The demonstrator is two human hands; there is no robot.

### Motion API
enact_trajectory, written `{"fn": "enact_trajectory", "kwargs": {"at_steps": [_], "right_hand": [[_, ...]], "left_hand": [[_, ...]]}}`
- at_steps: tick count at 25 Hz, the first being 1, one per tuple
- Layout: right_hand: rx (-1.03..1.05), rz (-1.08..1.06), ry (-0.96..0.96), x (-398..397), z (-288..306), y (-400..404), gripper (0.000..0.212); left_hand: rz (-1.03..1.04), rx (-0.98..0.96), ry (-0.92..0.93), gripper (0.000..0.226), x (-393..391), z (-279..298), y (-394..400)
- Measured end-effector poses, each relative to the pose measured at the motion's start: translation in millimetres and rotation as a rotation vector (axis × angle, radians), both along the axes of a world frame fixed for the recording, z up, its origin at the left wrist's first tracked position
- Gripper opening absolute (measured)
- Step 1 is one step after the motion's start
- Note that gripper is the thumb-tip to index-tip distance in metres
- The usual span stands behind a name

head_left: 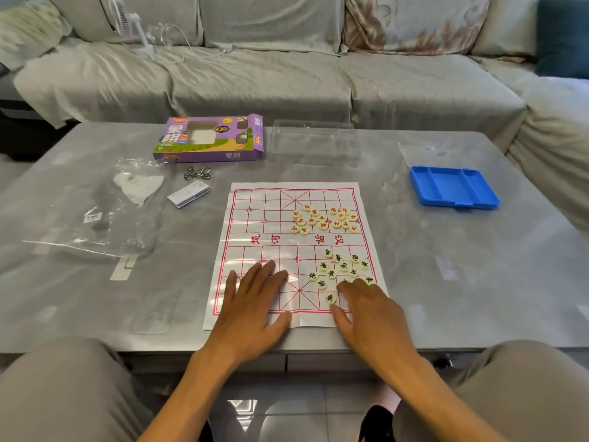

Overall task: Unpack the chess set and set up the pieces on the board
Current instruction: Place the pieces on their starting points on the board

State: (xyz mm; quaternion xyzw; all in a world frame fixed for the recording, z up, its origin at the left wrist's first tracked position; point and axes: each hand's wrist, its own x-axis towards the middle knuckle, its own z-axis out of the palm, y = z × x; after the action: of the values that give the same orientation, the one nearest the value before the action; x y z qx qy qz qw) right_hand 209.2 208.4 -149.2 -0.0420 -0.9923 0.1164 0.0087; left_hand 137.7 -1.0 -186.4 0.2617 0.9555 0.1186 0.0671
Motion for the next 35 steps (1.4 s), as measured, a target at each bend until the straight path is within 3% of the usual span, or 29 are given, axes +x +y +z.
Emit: {"fn": "enact_trajectory", "kwargs": {"at_steps": [8,15,19,22,25,31,35], "right_hand": [[0.085,0.078,-0.17,28,7,25,0.042],[0.159,0.042,-0.178,38,1,18,0.048],[0.107,0.002,-0.13,37,1,18,0.042],[-0.022,-0.083,-0.039,31,-1,14,0.033],[-0.121,-0.12,0.046,18,-1,4,0.042],[0.166,-0.058,-0.125,37,-3,9,0.049],[0.207,-0.05,-0.134,41,-7,10,0.052]], "left_hand": [[-0.041,-0.01,-0.016,0.09,3,-5,13],[-0.021,0.017,-0.067,0.08,1,11,-7],[0.024,-0.043,0.036,0.062,-1,39,-34],[0.032,-0.041,-0.008,0.072,-8,53,-57],[-0.043,-0.134,-0.162,0.08,-21,49,-70],[-0.07,-0.074,-0.226,0.08,-24,38,-73],[-0.061,-0.061,-0.217,0.079,-28,40,-68]]}}
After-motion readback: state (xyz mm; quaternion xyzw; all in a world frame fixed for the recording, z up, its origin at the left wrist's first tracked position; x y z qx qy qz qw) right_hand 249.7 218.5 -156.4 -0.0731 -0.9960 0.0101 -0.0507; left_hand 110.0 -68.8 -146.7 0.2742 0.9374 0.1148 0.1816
